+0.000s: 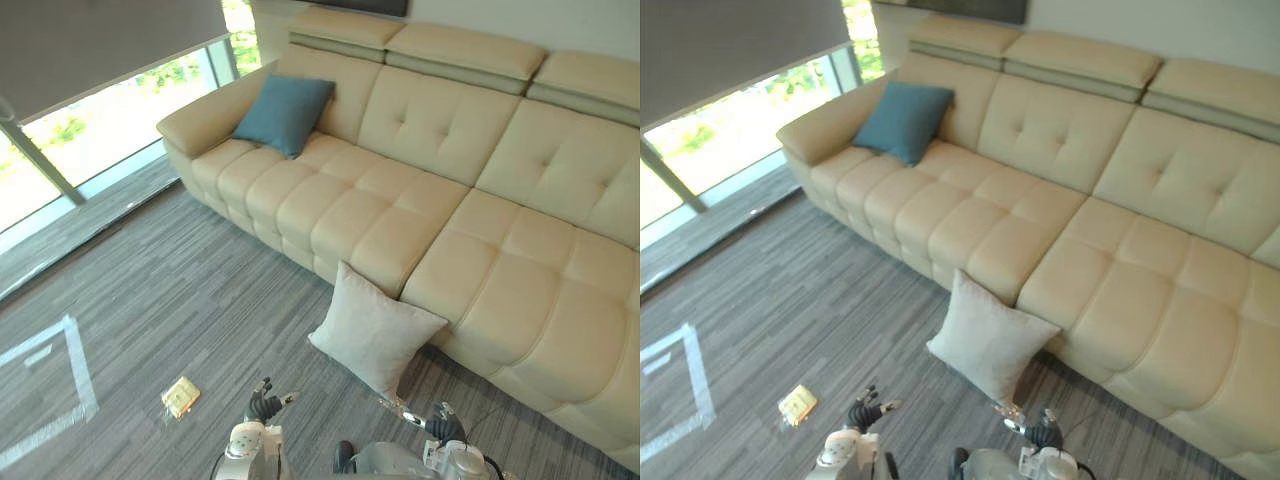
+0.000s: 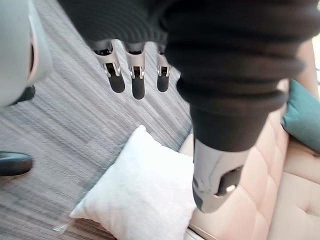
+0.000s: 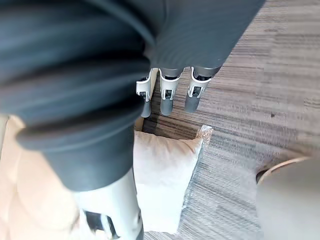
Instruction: Pick up cushions and gather them together orderly.
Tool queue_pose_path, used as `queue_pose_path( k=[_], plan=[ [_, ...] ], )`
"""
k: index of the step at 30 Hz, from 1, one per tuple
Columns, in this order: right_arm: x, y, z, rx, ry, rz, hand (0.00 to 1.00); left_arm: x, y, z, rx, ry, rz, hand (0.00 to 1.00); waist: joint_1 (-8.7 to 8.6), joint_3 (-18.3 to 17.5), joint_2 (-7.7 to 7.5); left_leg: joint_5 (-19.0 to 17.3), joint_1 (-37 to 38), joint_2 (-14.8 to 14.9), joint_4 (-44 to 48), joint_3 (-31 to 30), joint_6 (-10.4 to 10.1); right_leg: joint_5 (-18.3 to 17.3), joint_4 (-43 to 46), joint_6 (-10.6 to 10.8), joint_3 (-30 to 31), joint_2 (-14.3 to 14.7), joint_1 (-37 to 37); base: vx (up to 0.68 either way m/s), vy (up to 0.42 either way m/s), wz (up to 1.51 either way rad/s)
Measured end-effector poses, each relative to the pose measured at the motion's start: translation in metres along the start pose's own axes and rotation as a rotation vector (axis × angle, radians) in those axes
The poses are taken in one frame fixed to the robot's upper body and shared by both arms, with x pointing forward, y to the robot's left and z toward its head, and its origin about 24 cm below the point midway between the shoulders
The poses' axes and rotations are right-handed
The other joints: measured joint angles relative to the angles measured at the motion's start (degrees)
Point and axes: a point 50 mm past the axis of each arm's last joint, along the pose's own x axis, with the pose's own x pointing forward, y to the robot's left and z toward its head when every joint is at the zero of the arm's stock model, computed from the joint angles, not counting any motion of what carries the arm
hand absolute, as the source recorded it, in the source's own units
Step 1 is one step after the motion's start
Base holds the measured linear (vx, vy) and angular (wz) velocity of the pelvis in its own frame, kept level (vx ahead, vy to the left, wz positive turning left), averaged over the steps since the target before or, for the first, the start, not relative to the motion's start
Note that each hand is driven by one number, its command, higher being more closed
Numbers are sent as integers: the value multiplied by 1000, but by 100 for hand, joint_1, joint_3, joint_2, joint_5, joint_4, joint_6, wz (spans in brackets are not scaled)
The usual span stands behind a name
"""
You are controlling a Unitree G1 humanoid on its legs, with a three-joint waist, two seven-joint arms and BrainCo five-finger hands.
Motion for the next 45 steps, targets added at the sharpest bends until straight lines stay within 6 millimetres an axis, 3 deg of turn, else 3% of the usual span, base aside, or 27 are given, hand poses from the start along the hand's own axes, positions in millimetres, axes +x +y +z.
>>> queue_pose_path(
  k=[2,3,4,6,7,9,10,11,14,15,16,17,18,22,26,31,41,45],
  plan=[
    [-1,-1,-2,-11,6,1,0,0,-1,-1,2,4,-3,0,0,-41,23,226,-10,-154,-449,-342,129,-63,25,104,305,37,83,322,193,-97],
    [-2,-3,-5,-14,11,-4,0,-2,0,-4,2,14,-2,0,2,-98,67,413,37,-122,-660,-356,327,-118,36,191,488,99,136,439,303,-140],
    [-3,-3,-8,-15,22,-5,0,-2,1,-8,2,27,3,0,33,-229,78,923,202,-40,-773,-162,303,-259,205,389,839,149,123,397,284,-118],
    [-5,5,-11,-11,28,12,0,-2,6,-10,5,39,18,0,37,-307,-78,868,371,-50,-883,175,384,-402,488,616,1030,41,51,403,278,-103],
    [-7,7,-15,-7,37,18,0,-2,10,-10,15,41,24,0,56,-367,-249,813,586,-83,-1015,504,447,-500,901,787,1100,-44,-124,363,243,-100],
    [-9,12,-18,6,46,24,0,-2,11,-13,18,56,24,0,65,-381,-286,748,947,-84,-1167,796,552,-477,1650,930,723,-183,-362,201,144,-91],
    [-9,11,-18,7,47,23,0,-2,10,-14,18,60,23,0,64,-381,-285,724,1056,-83,-1210,825,592,-518,1859,943,546,-254,-413,128,100,-78],
    [-9,10,-19,10,48,19,0,-3,10,-16,19,70,24,0,64,-382,-277,711,1334,-48,-1335,981,612,-612,2211,900,51,-520,-492,78,66,-49],
    [-8,8,-18,3,44,20,0,-3,13,-18,25,80,28,0,60,-384,-256,656,1564,113,-1552,1117,522,-745,2083,743,-1018,-1120,-611,46,-5,-37],
    [-8,6,-20,4,52,15,0,-3,16,-18,47,80,27,0,77,-397,-364,632,1523,69,-1549,1115,435,-355,1357,753,-1080,-1313,-675,45,-88,-19],
    [-9,7,-21,6,56,15,0,-3,17,-18,50,78,28,0,86,-399,-408,633,1518,17,-1554,1105,425,-121,1192,748,-1037,-1375,-665,92,-148,-9],
    [-8,9,-22,18,65,14,0,-2,17,-16,59,74,23,0,83,-401,-482,621,1537,-57,-1566,1042,367,-253,1012,793,-975,-1387,-557,55,-154,5],
    [-7,6,-21,19,66,5,0,-2,13,-20,55,94,15,0,34,-422,-295,662,1543,16,-1596,950,306,-247,711,763,-1037,-1304,-374,64,-187,12],
    [-6,-10,-23,20,75,-40,0,-5,5,-27,39,116,2,0,24,-527,-4,812,1893,222,-2060,900,62,-127,191,641,-1120,-975,-19,36,-130,6],
    [-7,-11,-27,48,96,-57,0,-6,7,-28,43,117,4,0,27,-552,-52,855,2012,320,-2269,856,10,-27,-5,573,-1088,-783,116,44,-87,-10],
    [-8,-13,-31,68,113,-75,0,-6,11,-28,47,122,14,0,28,-625,-168,857,2042,237,-2276,770,18,132,-298,601,-1070,-822,295,16,11,1],
    [-8,-14,-33,98,121,-88,0,-6,13,-31,47,132,22,0,23,-628,-158,929,2018,24,-2387,718,180,305,-500,729,-1052,-1003,308,-56,40,2],
    [-8,-14,-31,125,114,-92,0,-5,15,-27,31,119,41,0,27,-582,-127,918,1747,-11,-2241,734,187,142,-43,754,-1012,-1097,-108,-79,-3,-3]
  ],
)
